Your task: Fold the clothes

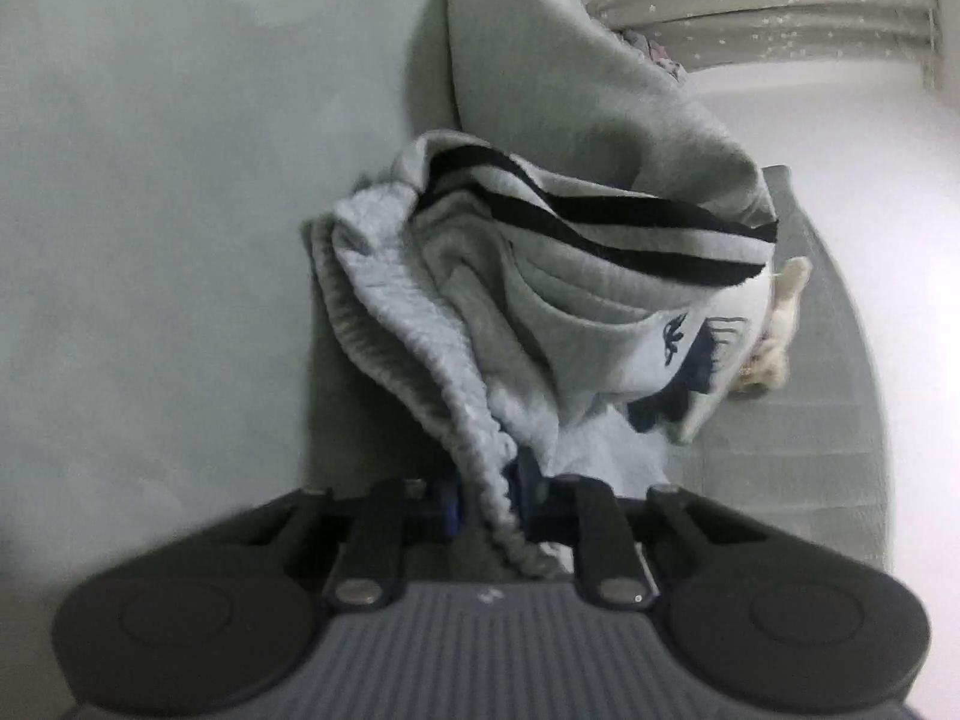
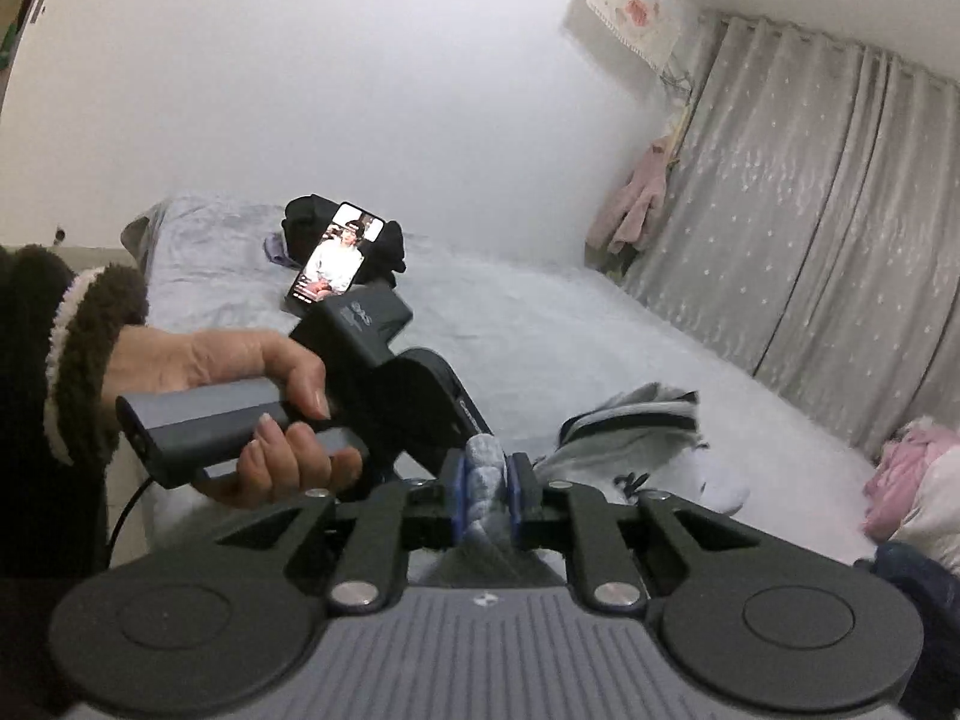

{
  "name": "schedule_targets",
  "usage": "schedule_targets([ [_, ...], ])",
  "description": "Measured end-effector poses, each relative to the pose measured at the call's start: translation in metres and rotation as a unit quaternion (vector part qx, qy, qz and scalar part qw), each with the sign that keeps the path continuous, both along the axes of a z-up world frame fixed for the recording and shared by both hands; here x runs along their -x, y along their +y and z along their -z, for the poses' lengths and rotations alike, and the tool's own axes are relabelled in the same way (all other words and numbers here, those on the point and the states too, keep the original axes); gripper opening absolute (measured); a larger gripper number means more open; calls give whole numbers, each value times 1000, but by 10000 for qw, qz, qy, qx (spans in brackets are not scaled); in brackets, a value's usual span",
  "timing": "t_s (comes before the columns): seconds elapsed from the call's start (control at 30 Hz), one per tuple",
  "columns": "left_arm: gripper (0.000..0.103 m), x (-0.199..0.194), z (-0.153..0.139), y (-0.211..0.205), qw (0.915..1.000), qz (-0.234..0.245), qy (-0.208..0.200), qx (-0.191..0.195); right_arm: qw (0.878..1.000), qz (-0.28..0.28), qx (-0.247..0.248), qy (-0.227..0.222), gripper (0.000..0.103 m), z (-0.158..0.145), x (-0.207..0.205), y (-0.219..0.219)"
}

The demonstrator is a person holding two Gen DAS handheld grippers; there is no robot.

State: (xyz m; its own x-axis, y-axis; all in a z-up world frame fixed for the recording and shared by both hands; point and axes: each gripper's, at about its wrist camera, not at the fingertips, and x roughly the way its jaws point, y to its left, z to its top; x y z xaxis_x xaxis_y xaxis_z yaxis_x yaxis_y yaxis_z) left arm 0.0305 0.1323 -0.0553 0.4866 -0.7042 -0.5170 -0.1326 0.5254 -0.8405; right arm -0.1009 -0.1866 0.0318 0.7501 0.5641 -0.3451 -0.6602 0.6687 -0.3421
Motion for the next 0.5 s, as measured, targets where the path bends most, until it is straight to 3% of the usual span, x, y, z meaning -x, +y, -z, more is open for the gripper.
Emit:
schedule_targets([
  [0.07,13,9,-16,10,9987,-185,-188,-435,9999,1,-60,95,35,0,-2,-5],
  [0.13,13,21,-32,25,9936,-490,-355,-950,9995,-47,-213,216,41,-3,-5,-10],
  [0.2,13,31,-45,40,9852,-801,-480,-1437,9991,38,-329,264,43,-6,-8,-13],
  [0.27,13,44,-64,70,9670,-1259,-611,-2128,9983,145,-459,319,43,-8,-13,-19],
  [0.5,12,60,-73,139,9342,-2062,-372,-2886,9903,1013,-662,688,43,-10,-50,-37],
])
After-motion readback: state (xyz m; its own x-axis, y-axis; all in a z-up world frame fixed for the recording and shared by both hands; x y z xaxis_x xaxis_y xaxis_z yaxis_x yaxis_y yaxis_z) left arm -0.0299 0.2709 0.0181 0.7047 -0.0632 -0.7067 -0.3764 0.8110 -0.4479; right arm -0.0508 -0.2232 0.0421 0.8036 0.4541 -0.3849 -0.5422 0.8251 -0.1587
